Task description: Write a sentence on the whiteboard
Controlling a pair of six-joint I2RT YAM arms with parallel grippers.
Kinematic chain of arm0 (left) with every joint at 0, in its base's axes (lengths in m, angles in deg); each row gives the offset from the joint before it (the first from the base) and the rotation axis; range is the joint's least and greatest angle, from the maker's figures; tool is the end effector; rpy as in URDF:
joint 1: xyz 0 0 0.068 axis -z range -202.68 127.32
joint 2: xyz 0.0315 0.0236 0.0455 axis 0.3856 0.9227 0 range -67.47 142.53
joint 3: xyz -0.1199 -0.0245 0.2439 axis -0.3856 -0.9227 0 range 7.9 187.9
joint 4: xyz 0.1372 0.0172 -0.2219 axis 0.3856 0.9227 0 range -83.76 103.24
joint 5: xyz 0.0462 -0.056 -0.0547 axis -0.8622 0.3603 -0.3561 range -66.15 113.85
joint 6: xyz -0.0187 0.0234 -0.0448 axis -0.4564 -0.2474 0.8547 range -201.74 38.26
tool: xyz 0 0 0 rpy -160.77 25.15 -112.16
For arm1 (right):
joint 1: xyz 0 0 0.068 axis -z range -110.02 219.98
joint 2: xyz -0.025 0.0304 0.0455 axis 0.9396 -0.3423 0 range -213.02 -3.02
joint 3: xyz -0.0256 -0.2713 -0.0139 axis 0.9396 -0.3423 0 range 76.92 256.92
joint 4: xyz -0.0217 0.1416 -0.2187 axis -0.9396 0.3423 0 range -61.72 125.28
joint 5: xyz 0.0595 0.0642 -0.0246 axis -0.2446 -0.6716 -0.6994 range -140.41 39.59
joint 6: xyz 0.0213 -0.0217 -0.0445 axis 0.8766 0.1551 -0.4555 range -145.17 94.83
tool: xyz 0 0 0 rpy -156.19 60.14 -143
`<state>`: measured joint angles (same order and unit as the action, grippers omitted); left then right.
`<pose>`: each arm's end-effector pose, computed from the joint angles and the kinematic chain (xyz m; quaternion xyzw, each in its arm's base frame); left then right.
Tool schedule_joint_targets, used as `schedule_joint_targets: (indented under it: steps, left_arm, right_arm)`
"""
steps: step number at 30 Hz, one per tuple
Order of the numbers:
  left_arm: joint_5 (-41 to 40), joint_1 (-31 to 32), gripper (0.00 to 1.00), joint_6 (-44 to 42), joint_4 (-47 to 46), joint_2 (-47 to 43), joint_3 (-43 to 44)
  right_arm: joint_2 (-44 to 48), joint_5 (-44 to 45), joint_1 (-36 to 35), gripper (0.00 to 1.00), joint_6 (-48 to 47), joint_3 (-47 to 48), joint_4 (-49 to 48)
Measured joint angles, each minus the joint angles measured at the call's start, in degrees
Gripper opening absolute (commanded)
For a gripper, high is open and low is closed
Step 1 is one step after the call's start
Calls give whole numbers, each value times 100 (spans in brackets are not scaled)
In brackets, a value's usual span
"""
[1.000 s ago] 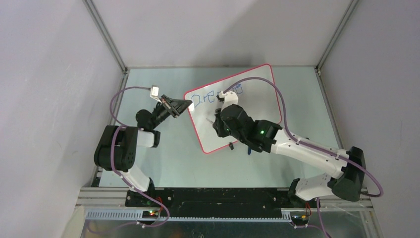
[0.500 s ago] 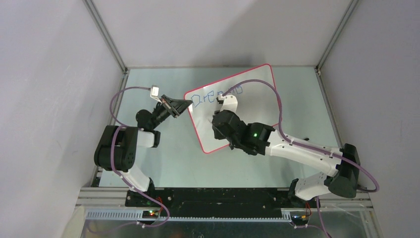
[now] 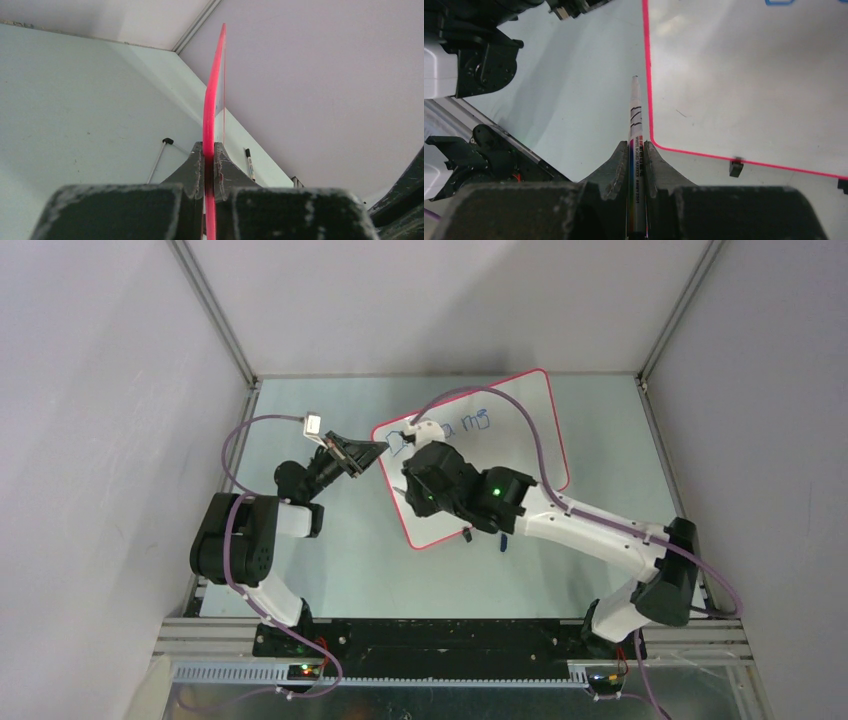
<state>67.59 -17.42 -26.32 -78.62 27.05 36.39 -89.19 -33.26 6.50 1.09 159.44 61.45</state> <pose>0.2860 -0.0510 0.2094 0.0455 0.6176 -0.5683 0.5418 0.1599 0.2969 0.3565 -0.2190 0.8593 0.2178 0.4077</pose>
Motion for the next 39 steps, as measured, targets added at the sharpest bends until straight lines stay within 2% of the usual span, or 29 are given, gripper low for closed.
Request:
schedule_joint_targets:
  steps: [7,18,39]
  left_arm:
    - [0,0,0,-2,0,0,0]
    - [0,0,0,-13,-2,0,0]
    - [0,2,0,-15,-2,0,0]
  right_arm:
    - [-708,319,-162,0,-284,872,511]
    - [-966,931,-199,0,-411,944,879]
    - [-1440,1093,-42,0,-608,1464,896]
